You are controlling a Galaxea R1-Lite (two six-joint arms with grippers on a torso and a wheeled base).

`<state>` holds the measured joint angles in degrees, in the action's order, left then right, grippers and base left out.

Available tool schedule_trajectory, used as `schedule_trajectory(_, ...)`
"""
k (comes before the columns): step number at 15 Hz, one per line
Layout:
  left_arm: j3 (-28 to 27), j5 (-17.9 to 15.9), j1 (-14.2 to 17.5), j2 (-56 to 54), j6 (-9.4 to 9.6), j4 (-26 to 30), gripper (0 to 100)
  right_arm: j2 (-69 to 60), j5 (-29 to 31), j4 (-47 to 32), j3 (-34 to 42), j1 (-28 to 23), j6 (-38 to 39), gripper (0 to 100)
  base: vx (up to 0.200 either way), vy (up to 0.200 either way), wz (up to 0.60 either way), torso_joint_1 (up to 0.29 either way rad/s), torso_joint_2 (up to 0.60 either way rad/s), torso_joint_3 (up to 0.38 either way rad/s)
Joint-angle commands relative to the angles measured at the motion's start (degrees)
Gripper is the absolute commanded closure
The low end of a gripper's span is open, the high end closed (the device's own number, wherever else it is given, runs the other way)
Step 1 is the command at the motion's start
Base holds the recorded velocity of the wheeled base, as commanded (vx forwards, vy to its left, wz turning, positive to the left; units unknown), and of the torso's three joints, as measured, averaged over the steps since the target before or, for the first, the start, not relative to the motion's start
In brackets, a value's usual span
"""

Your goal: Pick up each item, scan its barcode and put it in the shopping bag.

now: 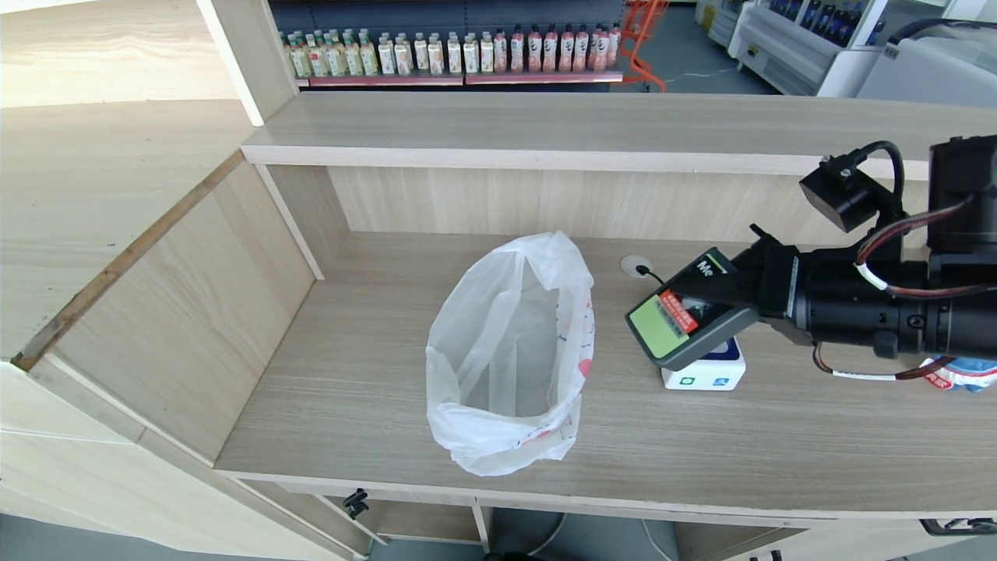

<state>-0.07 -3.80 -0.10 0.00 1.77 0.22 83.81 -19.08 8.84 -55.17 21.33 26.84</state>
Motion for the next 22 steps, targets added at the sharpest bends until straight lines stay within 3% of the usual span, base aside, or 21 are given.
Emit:
schedule_trajectory(1, -0.01, 0.02, 0.01, 0.09, -0.01, 0.04, 0, 2.23, 0.36, 0.13, -0.28, 0.02, -0.3, 100, 0.0, 0.0, 0.0, 0.0, 0.0, 0.0)
schedule_trajectory(6, -0.01, 0.02, 0.01, 0.09, -0.01, 0.04, 0, 10.58, 4.93, 4.43, -2.66, 1.78, -7.6, 100, 0.0, 0.0, 0.0, 0.0, 0.0, 0.0)
schedule_trajectory(11, -0.01, 0.02, 0.01, 0.0, -0.01, 0.04, 0, 22.89, 4.93, 20.69, -3.62, 3.63, -12.17, 100, 0.0, 0.0, 0.0, 0.0, 0.0, 0.0)
schedule_trajectory(16, -0.01, 0.02, 0.01, 0.09, -0.01, 0.04, 0, 28.25, 5.1, 23.15, -5.65, 6.79, -16.38, 100, 0.0, 0.0, 0.0, 0.0, 0.0, 0.0)
schedule_trajectory(22, -0.01, 0.02, 0.01, 0.09, -0.01, 0.04, 0, 30.1, 4.66, 25.97, -7.49, 8.2, -16.3, 100, 0.0, 0.0, 0.0, 0.0, 0.0, 0.0)
